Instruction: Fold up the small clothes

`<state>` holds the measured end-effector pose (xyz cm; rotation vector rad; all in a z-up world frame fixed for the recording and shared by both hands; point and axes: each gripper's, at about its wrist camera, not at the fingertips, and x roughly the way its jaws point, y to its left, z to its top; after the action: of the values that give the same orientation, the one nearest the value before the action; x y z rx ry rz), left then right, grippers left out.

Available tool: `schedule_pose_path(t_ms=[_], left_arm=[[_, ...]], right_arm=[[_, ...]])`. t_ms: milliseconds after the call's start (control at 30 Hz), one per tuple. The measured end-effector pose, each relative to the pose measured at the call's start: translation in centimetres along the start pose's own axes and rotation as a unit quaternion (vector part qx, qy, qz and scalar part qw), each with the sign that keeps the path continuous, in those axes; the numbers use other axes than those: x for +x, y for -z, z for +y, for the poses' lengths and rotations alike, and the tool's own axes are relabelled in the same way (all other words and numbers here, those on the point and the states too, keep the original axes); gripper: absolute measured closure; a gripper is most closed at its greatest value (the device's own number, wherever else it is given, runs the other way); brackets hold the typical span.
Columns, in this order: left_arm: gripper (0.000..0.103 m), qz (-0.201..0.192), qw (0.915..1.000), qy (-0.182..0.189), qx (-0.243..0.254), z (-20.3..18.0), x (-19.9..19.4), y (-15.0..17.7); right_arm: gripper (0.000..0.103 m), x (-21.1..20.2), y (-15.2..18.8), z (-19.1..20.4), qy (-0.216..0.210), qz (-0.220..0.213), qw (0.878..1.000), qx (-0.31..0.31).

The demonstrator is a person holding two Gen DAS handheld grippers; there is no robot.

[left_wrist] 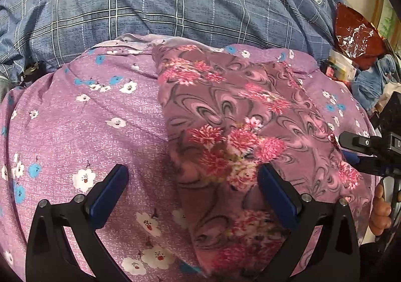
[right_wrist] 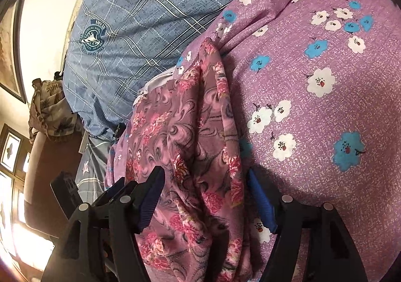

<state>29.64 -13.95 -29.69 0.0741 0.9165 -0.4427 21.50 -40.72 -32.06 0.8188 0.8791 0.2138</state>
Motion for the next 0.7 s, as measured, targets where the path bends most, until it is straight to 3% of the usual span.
schedule_pose_path(t_ms=[300, 500, 600, 700], left_arm=[[0.000, 0.017, 0.9984, 0.054, 0.004, -1.4, 0.4, 0.2], [0.000, 0.032, 0.9928, 0.107, -0.044, -0.4, 1.4, -0.4], [0.007, 0.040, 0.9884, 0.136, -0.054, -0.2, 1.7, -1.0], [0.012, 0.049, 0.9880, 0.137, -0.051, -0.4, 2.0, -1.1]], right_arm=[[0.032, -0.2, -0.4, -0.9, -0.017, 0.002, 1.000, 0.016], [0.023, 0.9, -1.2, -0.7, -0.040, 0.007, 0.999, 0.016], [0.020, 2.1, -1.5, 0.6, -0.036, 0.010, 0.999, 0.000], [0.020, 3.6, -1.6, 2.2, -0.030, 0.018, 0.999, -0.026]])
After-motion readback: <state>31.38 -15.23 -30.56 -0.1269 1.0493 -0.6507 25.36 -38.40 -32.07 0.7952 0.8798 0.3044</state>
